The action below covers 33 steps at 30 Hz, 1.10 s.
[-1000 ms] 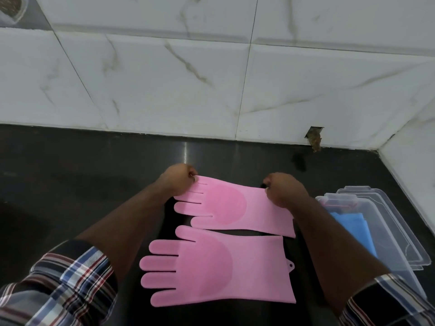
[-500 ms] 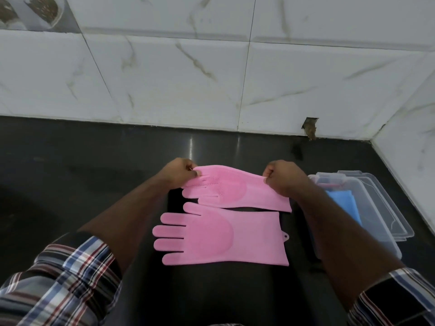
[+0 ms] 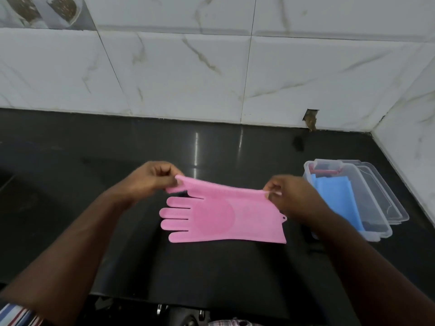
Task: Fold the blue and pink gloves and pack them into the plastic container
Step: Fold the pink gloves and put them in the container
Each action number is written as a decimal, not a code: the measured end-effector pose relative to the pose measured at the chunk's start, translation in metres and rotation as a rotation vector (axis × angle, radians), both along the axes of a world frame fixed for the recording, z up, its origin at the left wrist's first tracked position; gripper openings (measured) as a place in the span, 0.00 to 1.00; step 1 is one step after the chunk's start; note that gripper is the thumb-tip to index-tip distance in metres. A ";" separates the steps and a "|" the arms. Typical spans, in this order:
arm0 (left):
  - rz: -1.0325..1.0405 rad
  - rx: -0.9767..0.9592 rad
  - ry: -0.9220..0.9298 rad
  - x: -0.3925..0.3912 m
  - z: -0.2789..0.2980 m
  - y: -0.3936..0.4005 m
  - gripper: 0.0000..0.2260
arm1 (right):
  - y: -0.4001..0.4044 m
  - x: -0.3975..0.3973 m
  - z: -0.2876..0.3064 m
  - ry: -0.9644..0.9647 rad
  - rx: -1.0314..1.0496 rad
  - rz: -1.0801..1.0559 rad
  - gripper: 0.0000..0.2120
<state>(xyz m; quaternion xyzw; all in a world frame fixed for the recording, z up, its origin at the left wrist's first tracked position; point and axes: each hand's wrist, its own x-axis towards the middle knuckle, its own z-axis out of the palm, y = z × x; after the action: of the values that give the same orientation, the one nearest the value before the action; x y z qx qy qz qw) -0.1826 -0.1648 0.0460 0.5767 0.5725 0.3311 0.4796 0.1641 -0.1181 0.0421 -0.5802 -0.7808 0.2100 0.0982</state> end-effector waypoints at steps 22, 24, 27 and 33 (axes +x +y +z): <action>0.540 -0.201 0.262 -0.002 -0.061 -0.011 0.03 | -0.052 -0.025 -0.068 -0.133 -0.060 0.227 0.18; 0.507 -0.257 0.347 -0.007 -0.061 -0.006 0.04 | -0.051 -0.024 -0.068 -0.068 -0.086 0.192 0.19; 0.438 -0.156 0.546 -0.007 -0.064 -0.001 0.05 | -0.038 -0.015 -0.064 -0.019 -0.011 0.045 0.17; 0.312 -0.048 0.693 0.023 -0.064 0.031 0.15 | 0.002 -0.008 -0.059 -0.181 -0.019 -0.178 0.22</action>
<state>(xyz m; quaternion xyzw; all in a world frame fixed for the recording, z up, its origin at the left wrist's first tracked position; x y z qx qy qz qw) -0.1601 -0.1339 -0.0185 0.5491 0.7891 0.1720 0.2149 0.1558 -0.1164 -0.0165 -0.6648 -0.7298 0.1545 0.0402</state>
